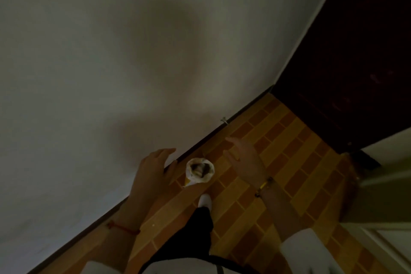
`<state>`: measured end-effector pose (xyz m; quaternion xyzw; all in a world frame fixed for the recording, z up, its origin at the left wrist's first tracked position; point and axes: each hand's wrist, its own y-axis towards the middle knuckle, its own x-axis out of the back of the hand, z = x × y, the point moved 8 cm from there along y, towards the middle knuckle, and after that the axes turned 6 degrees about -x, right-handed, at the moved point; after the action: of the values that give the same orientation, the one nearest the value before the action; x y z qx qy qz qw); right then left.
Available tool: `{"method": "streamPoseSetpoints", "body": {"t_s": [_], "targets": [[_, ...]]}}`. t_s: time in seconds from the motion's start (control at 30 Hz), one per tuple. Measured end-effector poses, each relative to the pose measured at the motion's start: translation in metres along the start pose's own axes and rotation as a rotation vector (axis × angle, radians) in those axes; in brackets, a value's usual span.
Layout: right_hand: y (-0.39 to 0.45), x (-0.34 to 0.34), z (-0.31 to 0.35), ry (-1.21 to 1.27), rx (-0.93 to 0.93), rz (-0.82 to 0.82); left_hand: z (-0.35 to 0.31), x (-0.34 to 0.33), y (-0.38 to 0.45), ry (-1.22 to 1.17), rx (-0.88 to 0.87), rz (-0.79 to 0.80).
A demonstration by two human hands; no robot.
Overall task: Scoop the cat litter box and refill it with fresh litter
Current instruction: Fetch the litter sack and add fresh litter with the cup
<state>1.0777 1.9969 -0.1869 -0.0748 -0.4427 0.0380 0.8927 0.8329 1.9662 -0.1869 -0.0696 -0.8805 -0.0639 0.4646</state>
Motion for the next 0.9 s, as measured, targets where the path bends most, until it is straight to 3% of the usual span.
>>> {"method": "streamPoseSetpoints", "body": {"t_s": [0.33, 0.63, 0.9], "targets": [[0.136, -0.004, -0.010, -0.029, 0.118, 0.168, 0.008, -0.022, 0.102, 0.016, 0.155, -0.085], [0.224, -0.008, -0.017, -0.109, 0.258, 0.307, 0.016, -0.043, 0.142, 0.054, 0.353, -0.161], [0.281, -0.067, -0.069, -0.200, 0.393, 0.472, 0.056, -0.128, 0.146, 0.064, 0.573, -0.201]]}}
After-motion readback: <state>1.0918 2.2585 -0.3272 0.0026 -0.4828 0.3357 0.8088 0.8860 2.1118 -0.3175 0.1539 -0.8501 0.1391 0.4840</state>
